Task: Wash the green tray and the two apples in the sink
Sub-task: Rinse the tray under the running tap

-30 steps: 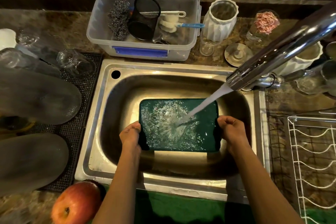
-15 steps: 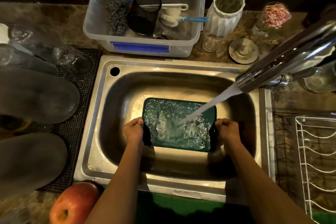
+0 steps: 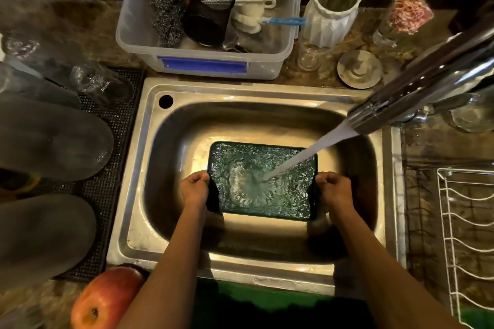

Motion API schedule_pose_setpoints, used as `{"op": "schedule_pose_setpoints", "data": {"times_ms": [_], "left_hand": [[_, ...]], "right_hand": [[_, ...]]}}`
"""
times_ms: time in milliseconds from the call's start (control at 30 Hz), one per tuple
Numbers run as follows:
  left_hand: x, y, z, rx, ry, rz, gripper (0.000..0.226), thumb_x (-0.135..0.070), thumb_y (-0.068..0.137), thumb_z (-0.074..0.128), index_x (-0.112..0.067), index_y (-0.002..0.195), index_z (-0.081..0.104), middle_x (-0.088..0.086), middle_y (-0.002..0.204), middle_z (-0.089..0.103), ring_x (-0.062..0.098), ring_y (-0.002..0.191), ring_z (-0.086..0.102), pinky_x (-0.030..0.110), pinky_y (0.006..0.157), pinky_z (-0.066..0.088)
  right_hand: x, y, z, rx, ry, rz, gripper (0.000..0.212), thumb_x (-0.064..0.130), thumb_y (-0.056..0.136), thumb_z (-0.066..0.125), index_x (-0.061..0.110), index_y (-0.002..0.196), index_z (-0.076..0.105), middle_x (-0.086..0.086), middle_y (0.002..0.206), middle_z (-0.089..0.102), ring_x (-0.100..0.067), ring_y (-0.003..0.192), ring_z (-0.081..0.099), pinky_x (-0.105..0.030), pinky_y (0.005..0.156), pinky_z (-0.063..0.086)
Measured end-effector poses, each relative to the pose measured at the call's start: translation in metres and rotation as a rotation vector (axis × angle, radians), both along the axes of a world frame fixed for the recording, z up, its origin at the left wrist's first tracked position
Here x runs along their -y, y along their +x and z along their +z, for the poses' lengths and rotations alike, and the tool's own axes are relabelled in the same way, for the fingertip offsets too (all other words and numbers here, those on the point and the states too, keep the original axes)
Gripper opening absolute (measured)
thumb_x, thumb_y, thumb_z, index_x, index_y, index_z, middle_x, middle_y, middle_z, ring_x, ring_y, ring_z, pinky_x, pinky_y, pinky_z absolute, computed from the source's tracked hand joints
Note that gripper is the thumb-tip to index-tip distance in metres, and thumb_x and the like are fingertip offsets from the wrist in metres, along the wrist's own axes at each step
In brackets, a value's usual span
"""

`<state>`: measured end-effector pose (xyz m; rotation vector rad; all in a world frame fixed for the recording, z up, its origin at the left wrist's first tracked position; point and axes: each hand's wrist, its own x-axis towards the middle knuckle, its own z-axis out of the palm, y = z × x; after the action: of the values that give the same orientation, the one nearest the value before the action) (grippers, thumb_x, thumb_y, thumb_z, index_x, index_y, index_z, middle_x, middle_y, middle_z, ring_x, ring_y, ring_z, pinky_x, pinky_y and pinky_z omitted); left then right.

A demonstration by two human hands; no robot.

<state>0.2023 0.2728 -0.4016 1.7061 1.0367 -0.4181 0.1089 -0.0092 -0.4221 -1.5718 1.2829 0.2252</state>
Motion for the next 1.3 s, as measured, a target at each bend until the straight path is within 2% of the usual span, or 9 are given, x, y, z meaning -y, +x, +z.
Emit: {"op": "schedule_pose_setpoints", "data": {"times_ms": [167,233,333,433,600,667,800,1067,1300], "left_hand": [[-0.002,0.001,0.006,-0.028,0.019,-0.064,0.029,0.002,0.095,0.059,-0.017,0.072,0.063,0.003,0.075,0.062,0.025,0.087,0.058,0.036,0.081,0.053],[-0.003,0.001,0.012,-0.008,0.109,-0.160,0.025,0.004,0.093,0.056,-0.012,0.075,0.066,0.010,0.084,0.068,0.029,0.092,0.062,0.040,0.089,0.054],[-0.006,-0.004,0.029,0.019,0.330,-0.411,0.016,-0.006,0.096,0.059,-0.007,0.100,0.074,0.017,0.108,0.073,0.032,0.103,0.065,0.034,0.087,0.048],[-0.008,-0.016,0.049,0.152,0.405,-0.657,0.022,-0.008,0.097,0.059,-0.006,0.115,0.071,0.020,0.114,0.070,0.036,0.108,0.064,0.033,0.086,0.045],[-0.003,-0.059,0.087,0.366,0.468,-0.918,0.038,-0.011,0.096,0.060,-0.006,0.133,0.062,0.018,0.129,0.063,0.036,0.122,0.056,0.042,0.106,0.040],[0.000,-0.085,0.099,0.445,0.501,-1.005,0.042,-0.015,0.095,0.061,-0.007,0.136,0.060,0.018,0.131,0.062,0.035,0.122,0.056,0.043,0.106,0.043],[0.004,-0.133,0.109,0.585,0.704,-1.179,0.049,-0.033,0.091,0.056,-0.009,0.134,0.061,0.018,0.135,0.060,0.037,0.126,0.055,0.048,0.104,0.047],[-0.008,-0.187,0.098,0.496,0.867,-1.274,0.062,-0.059,0.094,0.042,-0.024,0.143,0.057,0.007,0.154,0.048,0.036,0.145,0.037,0.056,0.117,0.028],[-0.006,-0.186,0.098,0.465,0.877,-1.296,0.069,-0.065,0.094,0.035,-0.028,0.151,0.046,0.005,0.158,0.043,0.032,0.150,0.029,0.055,0.119,0.023]], "right_hand": [[0.002,0.000,0.000,-0.010,0.011,0.022,0.023,0.006,0.094,0.062,0.016,0.075,0.068,-0.014,0.091,0.070,-0.030,0.092,0.065,-0.046,0.090,0.054],[0.003,0.000,0.002,-0.024,0.026,0.040,0.025,0.006,0.095,0.059,0.017,0.073,0.067,-0.015,0.088,0.069,-0.031,0.087,0.064,-0.045,0.085,0.054],[0.002,-0.005,0.011,-0.018,0.040,0.042,0.024,0.006,0.096,0.058,0.016,0.076,0.066,-0.014,0.088,0.067,-0.029,0.088,0.063,-0.044,0.084,0.053],[-0.001,-0.012,0.027,0.021,0.031,0.057,0.022,0.004,0.095,0.056,0.013,0.077,0.066,-0.016,0.086,0.066,-0.028,0.084,0.061,-0.045,0.079,0.051],[-0.012,-0.031,0.055,0.107,0.006,0.132,0.036,0.002,0.093,0.052,0.014,0.059,0.058,-0.004,0.058,0.052,-0.018,0.056,0.047,-0.028,0.055,0.037],[-0.017,-0.039,0.066,0.133,0.039,0.129,0.029,0.001,0.094,0.051,0.007,0.069,0.065,-0.008,0.066,0.058,-0.018,0.060,0.050,-0.029,0.056,0.041],[-0.026,-0.056,0.082,0.217,0.117,0.098,0.026,0.002,0.098,0.053,0.015,0.078,0.064,-0.012,0.079,0.062,-0.018,0.062,0.052,-0.029,0.053,0.040],[-0.036,-0.085,0.112,0.371,0.175,0.075,0.010,0.011,0.096,0.060,0.013,0.099,0.070,-0.011,0.096,0.072,-0.021,0.087,0.066,-0.038,0.078,0.053],[-0.019,-0.066,0.153,0.540,0.292,-0.182,0.019,0.024,0.101,0.050,0.017,0.117,0.059,0.001,0.100,0.066,-0.012,0.080,0.064,-0.029,0.076,0.053]]}}
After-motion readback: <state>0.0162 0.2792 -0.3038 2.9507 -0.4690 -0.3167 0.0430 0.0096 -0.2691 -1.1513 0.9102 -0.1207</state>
